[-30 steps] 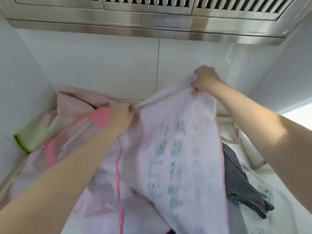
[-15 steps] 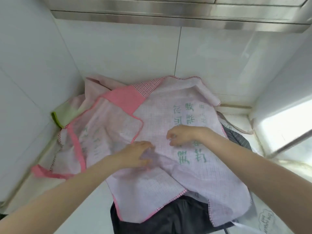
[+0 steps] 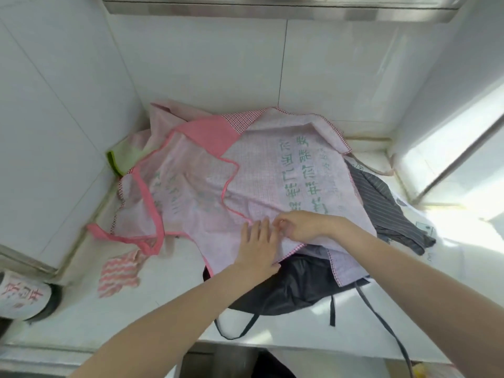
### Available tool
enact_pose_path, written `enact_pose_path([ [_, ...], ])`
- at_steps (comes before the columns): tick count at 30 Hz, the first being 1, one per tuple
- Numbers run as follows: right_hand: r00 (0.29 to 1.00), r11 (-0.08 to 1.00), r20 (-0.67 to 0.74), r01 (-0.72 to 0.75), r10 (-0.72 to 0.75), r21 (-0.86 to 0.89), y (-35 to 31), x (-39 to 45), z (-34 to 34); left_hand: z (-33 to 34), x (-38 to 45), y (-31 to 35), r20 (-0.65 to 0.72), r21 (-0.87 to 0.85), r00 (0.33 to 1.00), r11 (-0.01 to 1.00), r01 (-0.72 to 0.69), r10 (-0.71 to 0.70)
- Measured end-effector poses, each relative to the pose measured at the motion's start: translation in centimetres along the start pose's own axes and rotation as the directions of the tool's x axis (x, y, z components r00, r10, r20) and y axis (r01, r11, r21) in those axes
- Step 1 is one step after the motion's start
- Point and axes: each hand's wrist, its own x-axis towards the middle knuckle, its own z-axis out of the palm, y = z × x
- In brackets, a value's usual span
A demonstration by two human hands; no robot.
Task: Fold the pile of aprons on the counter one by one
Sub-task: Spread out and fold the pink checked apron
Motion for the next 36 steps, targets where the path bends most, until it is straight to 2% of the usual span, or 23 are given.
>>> enact_pose_path([
  [1, 1.0, 0.99, -0.007, 0.005, -0.004, 0.143, 0.3, -0.7, 0.5, 0.3, 0.1, 0.0, -0.018, -0.005, 1.0, 1.0, 0.007, -0.007],
  [3, 1.0, 0.91, -0.019, 0.015, -0.008, 0.415, 0.9, -2.2, 1.3, -0.3, -0.2, -0.2, -0.158, 0.023, 0.987, 0.999, -0.03, 0.033],
  [5, 1.0, 0.88, 0.023, 0.0, -0.013, 0.474, 1.4, -2.9, 2.0, -0.8, 0.0, -0.8, -0.288, 0.094, 0.949, 0.99, -0.105, 0.128],
  [7, 0.994, 0.94, 0.106, -0.055, 0.02, 0.338, 2.0, -3.0, 2.8, -1.5, -0.2, -1.6, -0.342, 0.033, 0.925, 0.986, -0.164, 0.166],
  [8, 0.993, 0.977, 0.101, -0.073, 0.053, 0.203, 2.3, -2.8, 3.3, -1.8, -0.4, -1.9, -0.309, -0.036, 0.939, 0.985, -0.17, 0.151],
  [10, 0.997, 0.994, -0.047, -0.069, 0.065, -0.08, 2.8, -2.3, 4.1, -2.0, -0.9, -2.1, -0.196, -0.058, 0.974, 0.99, -0.126, 0.112],
  [12, 0.97, 0.958, -0.241, -0.03, -0.041, -0.286, 2.5, -1.2, 5.1, -1.9, -1.4, -2.5, -0.128, -0.074, 0.988, 0.993, -0.091, 0.081],
  [14, 0.906, 0.969, -0.419, -0.046, -0.062, -0.242, 1.1, -0.5, 5.2, -2.0, -1.9, -2.3, -0.147, -0.149, 0.987, 0.985, -0.083, 0.061],
  [16, 0.875, 0.999, -0.484, -0.002, -0.021, -0.047, -1.2, -0.2, 4.3, -2.9, -1.9, -2.0, -0.174, -0.246, 0.985, 0.969, -0.021, -0.023],
  [18, 0.853, 0.986, -0.521, 0.089, -0.004, 0.138, -3.5, 0.2, 3.0, -3.9, -1.4, -2.5, -0.233, -0.246, 0.962, 0.966, 0.084, -0.143],
  [20, 0.807, 0.969, -0.59, 0.158, -0.016, 0.191, -5.4, 0.5, 1.7, -5.8, -0.8, -3.9, -0.293, -0.262, 0.926, 0.952, 0.16, -0.236],
  [22, 0.798, 0.96, -0.601, 0.201, -0.044, 0.197, -6.7, 0.6, 0.7, -8.2, -0.3, -6.1, -0.313, -0.363, 0.904, 0.916, 0.169, -0.291],
  [24, 0.832, 0.974, -0.548, 0.189, -0.093, 0.121, -7.1, 0.3, 0.0, -11.0, -0.5, -8.3, -0.332, -0.477, 0.886, 0.868, 0.137, -0.323],
  [26, 0.882, 0.997, -0.467, 0.082, -0.066, 0.013, -6.7, -0.1, -0.7, -13.6, -1.1, -10.2, -0.378, -0.53, 0.857, 0.841, 0.109, -0.35],
  [28, 0.892, 0.997, -0.452, -0.056, 0.025, -0.055, -5.9, -0.7, -1.9, -15.4, -1.5, -11.6, -0.418, -0.522, 0.83, 0.846, 0.114, -0.37],
  [30, 0.839, 0.972, -0.537, -0.194, 0.092, -0.136, -5.2, -2.0, -4.2, -16.5, -1.9, -12.7, -0.465, -0.479, 0.797, 0.867, 0.138, -0.385],
  [34, 0.54, 0.891, -0.839, -0.41, 0.066, -0.194, -4.3, -6.6, -10.2, -18.6, -2.3, -13.9, -0.52, -0.475, 0.756, 0.87, 0.131, -0.398],
  [36, 0.449, 0.86, -0.893, -0.465, 0.023, -0.211, -4.4, -8.4, -12.9, -19.8, -2.4, -14.3, -0.522, -0.506, 0.745, 0.854, 0.122, -0.416],
])
